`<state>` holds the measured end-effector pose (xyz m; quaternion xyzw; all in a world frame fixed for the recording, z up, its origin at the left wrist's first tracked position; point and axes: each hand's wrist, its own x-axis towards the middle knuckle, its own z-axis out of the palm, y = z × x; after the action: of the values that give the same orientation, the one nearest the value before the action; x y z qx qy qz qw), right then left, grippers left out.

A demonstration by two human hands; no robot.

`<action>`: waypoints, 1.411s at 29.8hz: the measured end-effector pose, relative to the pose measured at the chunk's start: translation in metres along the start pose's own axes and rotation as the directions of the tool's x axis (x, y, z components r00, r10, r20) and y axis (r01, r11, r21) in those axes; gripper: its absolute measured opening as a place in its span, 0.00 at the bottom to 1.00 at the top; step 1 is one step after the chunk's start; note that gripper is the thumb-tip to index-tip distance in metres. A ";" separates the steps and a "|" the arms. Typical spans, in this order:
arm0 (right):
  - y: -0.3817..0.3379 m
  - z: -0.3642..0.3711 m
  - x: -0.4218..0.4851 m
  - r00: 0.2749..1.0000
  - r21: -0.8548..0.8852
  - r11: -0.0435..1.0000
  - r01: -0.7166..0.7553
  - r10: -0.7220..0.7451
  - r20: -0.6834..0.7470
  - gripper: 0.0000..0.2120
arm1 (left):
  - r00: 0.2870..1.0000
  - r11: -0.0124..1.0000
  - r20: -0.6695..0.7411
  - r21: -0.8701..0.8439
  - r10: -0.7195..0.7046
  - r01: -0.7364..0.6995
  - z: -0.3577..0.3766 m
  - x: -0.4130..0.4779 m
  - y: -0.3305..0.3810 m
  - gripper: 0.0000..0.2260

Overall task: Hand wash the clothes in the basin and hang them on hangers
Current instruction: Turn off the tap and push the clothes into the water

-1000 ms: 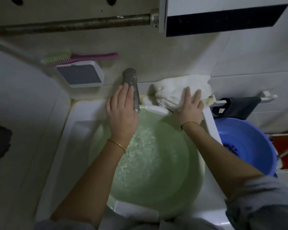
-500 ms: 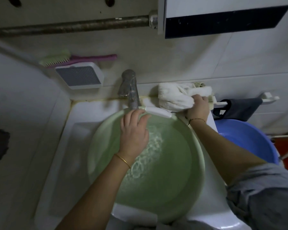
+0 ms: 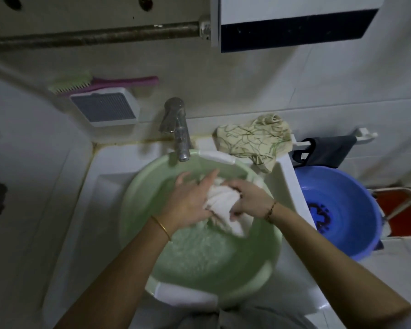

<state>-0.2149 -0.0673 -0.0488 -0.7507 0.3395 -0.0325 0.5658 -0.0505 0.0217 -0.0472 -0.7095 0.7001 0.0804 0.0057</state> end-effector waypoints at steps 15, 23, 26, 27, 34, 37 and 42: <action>0.012 -0.066 0.100 0.877 -0.600 0.702 -0.383 0.073 -0.475 0.31 | 0.905 0.962 0.410 0.273 -0.116 0.000 0.019 -0.018 0.009 0.34; 0.019 -0.070 0.117 0.868 -0.713 0.545 -0.440 0.054 -0.494 0.25 | 0.849 0.971 0.507 0.236 -0.149 0.030 0.046 -0.027 0.007 0.18; 0.015 -0.072 0.107 0.823 -0.640 0.628 -0.442 0.000 -0.568 0.18 | 0.875 0.992 0.470 0.104 -0.117 0.077 0.038 -0.026 0.003 0.23; 0.011 -0.073 0.100 0.796 -0.610 0.670 -0.422 -0.047 -0.603 0.17 | 0.887 0.994 0.448 0.049 -0.108 0.096 0.033 -0.027 -0.001 0.25; -0.048 -0.024 0.006 0.788 -0.510 0.860 0.029 -0.334 -0.518 0.22 | 0.973 0.964 -0.021 -0.146 -0.228 0.223 -0.005 -0.034 -0.031 0.20; -0.037 0.018 -0.001 0.899 -0.443 0.896 0.016 -0.206 -0.385 0.23 | 0.908 0.938 -0.241 -0.133 -0.344 0.320 -0.014 -0.043 -0.037 0.15; -0.007 0.047 0.002 0.995 -0.572 0.817 -0.072 0.017 -0.101 0.27 | 0.941 0.947 -0.113 -0.074 -0.319 0.313 -0.013 -0.056 -0.025 0.24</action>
<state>-0.1898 -0.0282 -0.0607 -0.8759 0.3764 0.0504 0.2977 -0.0248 0.0761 -0.0298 -0.8161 0.5737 0.0536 -0.0446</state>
